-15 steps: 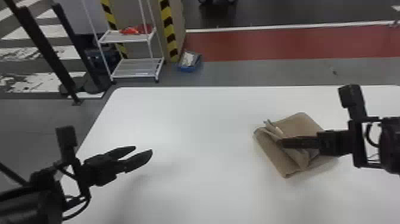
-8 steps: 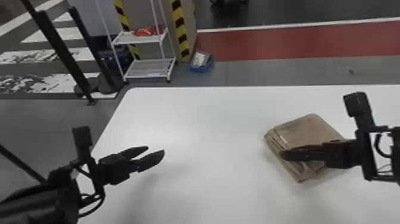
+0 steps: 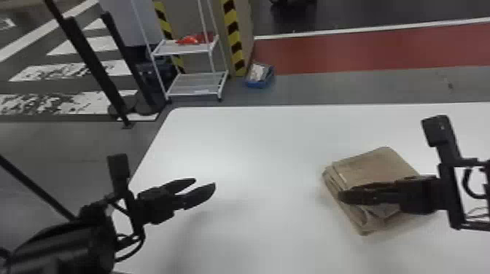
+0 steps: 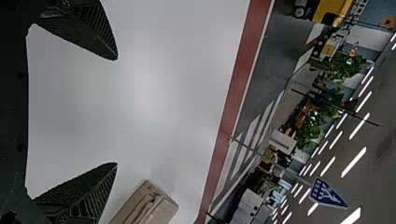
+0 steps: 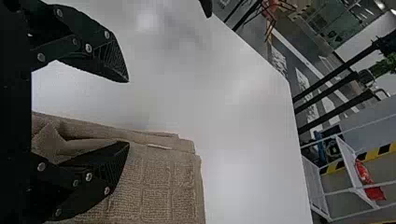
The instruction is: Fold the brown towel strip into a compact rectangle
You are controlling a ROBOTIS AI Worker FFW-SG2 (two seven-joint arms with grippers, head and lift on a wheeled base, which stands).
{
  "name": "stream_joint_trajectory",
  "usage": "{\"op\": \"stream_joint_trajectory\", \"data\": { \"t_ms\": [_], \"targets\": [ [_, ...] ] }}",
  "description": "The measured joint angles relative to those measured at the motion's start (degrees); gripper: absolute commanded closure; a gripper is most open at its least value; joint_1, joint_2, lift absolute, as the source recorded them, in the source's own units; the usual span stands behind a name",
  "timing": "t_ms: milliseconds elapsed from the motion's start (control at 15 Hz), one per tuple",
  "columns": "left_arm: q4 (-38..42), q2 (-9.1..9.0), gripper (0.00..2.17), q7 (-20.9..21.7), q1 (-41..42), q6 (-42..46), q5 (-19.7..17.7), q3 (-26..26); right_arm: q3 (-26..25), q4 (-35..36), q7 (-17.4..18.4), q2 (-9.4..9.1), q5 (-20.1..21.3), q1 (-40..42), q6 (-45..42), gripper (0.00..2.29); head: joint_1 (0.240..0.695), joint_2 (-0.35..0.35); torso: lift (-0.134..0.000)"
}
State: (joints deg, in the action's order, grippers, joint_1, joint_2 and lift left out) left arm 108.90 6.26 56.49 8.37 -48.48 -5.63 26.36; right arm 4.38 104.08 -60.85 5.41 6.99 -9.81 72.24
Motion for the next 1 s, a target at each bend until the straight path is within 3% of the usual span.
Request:
{"op": "stream_joint_trajectory", "data": {
  "t_ms": [267, 333, 467, 533, 667, 1000],
  "targets": [
    [0.04, -0.02, 0.07, 0.03, 0.07, 0.0, 0.01, -0.05, -1.64, 3.98, -2.57, -0.18, -2.64, 1.88, 0.59, 0.34, 0.695, 0.277, -0.12],
    [0.07, -0.02, 0.07, 0.03, 0.07, 0.0, 0.01, -0.14, -2.91, 5.26, -2.4, -0.34, -3.6, 2.6, 0.75, 0.5, 0.695, 0.275, -0.12],
    [0.17, -0.02, 0.07, 0.03, 0.07, 0.0, 0.01, -0.3, -5.4, 6.51, -0.06, -0.8, -4.12, 3.27, 0.71, 1.55, 0.695, 0.25, -0.12],
    [0.25, -0.02, 0.07, 0.02, 0.07, 0.0, 0.01, -0.36, -6.27, 6.53, 1.27, -0.87, -3.87, 3.19, 0.61, 1.83, 0.695, 0.239, -0.12],
    [0.39, -0.02, 0.07, 0.1, 0.07, -0.07, 0.06, -0.43, -7.04, 5.5, 4.59, -0.81, -2.05, 2.82, 0.33, 2.05, 0.695, 0.213, -0.12],
    [0.49, -0.02, 0.07, 0.2, 0.08, -0.18, 0.31, -0.61, -4.11, 3.74, 4.73, -0.6, -0.57, 3.72, 0.19, 2.05, 0.695, 0.216, -0.12]
  ]
}}
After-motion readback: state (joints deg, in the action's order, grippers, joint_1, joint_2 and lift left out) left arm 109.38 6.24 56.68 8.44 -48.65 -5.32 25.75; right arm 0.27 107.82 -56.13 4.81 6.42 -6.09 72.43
